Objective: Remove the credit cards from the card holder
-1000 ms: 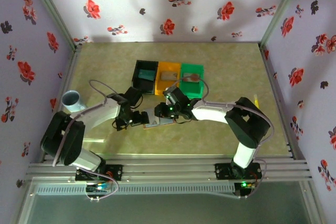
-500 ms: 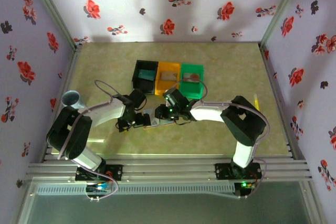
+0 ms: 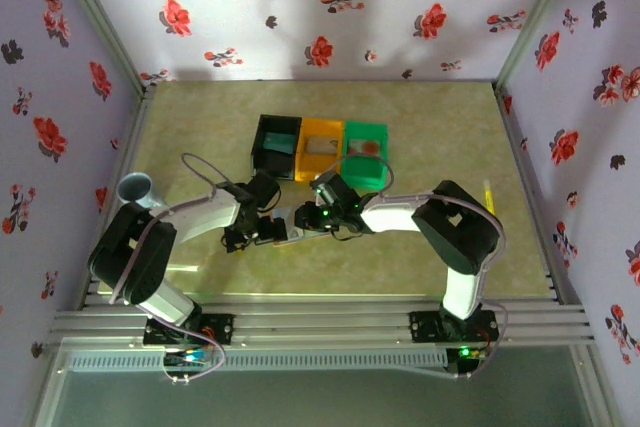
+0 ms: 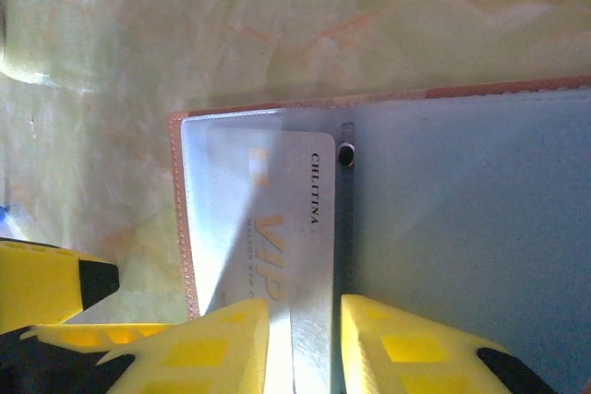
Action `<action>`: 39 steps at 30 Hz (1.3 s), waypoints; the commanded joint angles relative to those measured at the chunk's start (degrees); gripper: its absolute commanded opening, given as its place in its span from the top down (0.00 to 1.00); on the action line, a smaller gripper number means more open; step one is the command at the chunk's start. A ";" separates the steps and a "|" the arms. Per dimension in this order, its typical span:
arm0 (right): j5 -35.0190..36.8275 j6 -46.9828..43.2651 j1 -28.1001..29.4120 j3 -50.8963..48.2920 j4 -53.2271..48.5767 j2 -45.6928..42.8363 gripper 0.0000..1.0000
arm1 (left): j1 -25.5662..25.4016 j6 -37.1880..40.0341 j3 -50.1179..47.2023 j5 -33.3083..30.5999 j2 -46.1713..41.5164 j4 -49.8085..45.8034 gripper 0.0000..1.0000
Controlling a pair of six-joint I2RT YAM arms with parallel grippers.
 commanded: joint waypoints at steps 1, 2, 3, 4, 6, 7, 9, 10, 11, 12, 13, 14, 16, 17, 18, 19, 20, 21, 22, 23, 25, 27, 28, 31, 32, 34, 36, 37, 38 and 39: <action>-2.32 1.28 -0.04 -1.74 4.19 1.34 0.73 | -1.02 -1.48 -3.96 3.25 4.38 4.22 0.00; -2.52 1.52 -0.06 -1.91 4.67 1.46 0.74 | -1.10 -1.45 -3.98 3.25 4.54 4.38 0.00; -2.63 1.58 -0.09 -2.00 4.86 1.43 0.74 | -1.11 -1.49 -4.05 3.30 4.68 4.49 0.00; -2.70 1.58 -0.05 -2.14 4.98 1.44 0.75 | -1.11 -1.50 -4.06 3.29 4.77 4.62 0.00; -2.78 1.64 -0.09 -2.44 5.44 1.28 0.77 | -1.16 -1.47 -4.15 3.36 4.93 4.71 0.00; -2.80 1.66 -0.06 -2.60 5.64 1.11 0.79 | -1.12 -1.44 -4.15 3.34 4.99 4.75 0.00; -2.95 1.66 -0.05 -2.83 5.86 0.82 0.83 | -1.11 -1.40 -4.24 3.30 4.99 4.84 0.00; -2.88 1.66 -0.06 -2.88 5.85 0.75 0.83 | -1.11 -1.37 -4.32 3.33 5.01 4.86 0.00; -2.88 1.66 -0.06 -3.01 6.07 0.64 0.84 | -1.11 -1.43 -4.33 3.34 4.99 4.91 0.00; -2.94 1.79 -0.07 -3.16 6.41 0.64 0.85 | -1.11 -1.37 -4.33 3.34 4.99 5.00 0.00; -3.05 1.92 -0.09 -3.27 6.76 0.72 0.85 | -1.11 -1.40 -4.33 3.29 4.99 5.02 0.00; -3.22 2.09 -0.12 -3.44 7.27 0.72 0.87 | -1.15 -1.31 -4.33 3.34 4.99 5.02 0.00; -3.48 2.36 -0.12 -3.78 8.07 0.57 0.91 | -1.11 -1.28 -4.33 3.29 4.95 5.02 0.00; -3.41 2.37 -0.13 -4.05 8.30 0.39 0.92 | -1.11 -1.35 -4.33 3.32 4.91 5.00 0.00; -3.17 2.37 -0.21 -4.25 8.33 0.13 0.93 | -1.11 -1.34 -4.33 3.33 4.91 4.96 0.00; -2.90 2.37 -0.25 -4.41 8.21 -0.18 0.95 | -1.11 -1.36 -4.33 3.34 4.90 4.91 0.00; -2.65 2.37 -0.38 -4.67 8.22 -0.50 0.97 | -1.13 -1.31 -4.33 3.28 4.82 4.93 0.00; -2.52 2.27 -0.47 -4.95 8.23 -0.88 0.99 | -1.11 -1.35 -4.33 3.26 4.74 4.86 0.00; -2.40 2.28 -0.74 -5.15 8.11 -1.15 1.00 | -1.11 -1.19 -4.32 3.28 4.73 4.84 0.00; -2.23 2.23 -0.96 -5.54 8.15 -1.45 1.00 | -1.06 -1.27 -4.33 3.26 4.64 4.78 0.00; -1.91 2.15 -1.41 -6.01 8.06 -2.03 1.00 | -1.11 -1.14 -4.24 3.25 4.55 4.76 0.00; -1.91 2.10 -1.79 -6.52 7.96 -2.65 1.00 | -1.11 -1.12 -4.15 3.25 4.46 4.67 0.00; -1.79 2.02 -1.96 -6.72 7.82 -2.89 1.00 | -1.11 -1.17 -4.11 3.25 4.46 4.59 0.00; -1.47 1.84 -2.66 -7.46 7.70 -3.96 1.00 | -1.11 -1.11 -4.04 3.25 4.23 4.49 0.00; -1.56 1.75 -2.82 -7.66 7.56 -4.22 1.00 | -1.13 -1.03 -3.98 3.25 4.13 4.41 0.00; -1.56 1.32 -3.27 -7.94 7.00 -4.78 1.00 | -1.11 -0.90 -3.82 3.21 4.03 4.10 0.00; -1.55 1.05 -3.55 -8.35 6.84 -5.61 1.00 | -1.11 -0.82 -3.64 3.08 3.81 3.81 0.00; -1.56 0.96 -3.87 -8.61 6.84 -6.00 1.00 | -1.11 -0.74 -3.63 3.03 3.76 3.71 0.00; -1.65 0.83 -3.98 -8.83 6.83 -6.47 1.00 | -1.12 -0.72 -3.47 2.99 3.67 3.54 0.00; -1.74 0.64 -4.28 -9.09 6.76 -6.93 1.00 | -1.13 -0.68 -3.32 2.99 3.65 3.44 0.00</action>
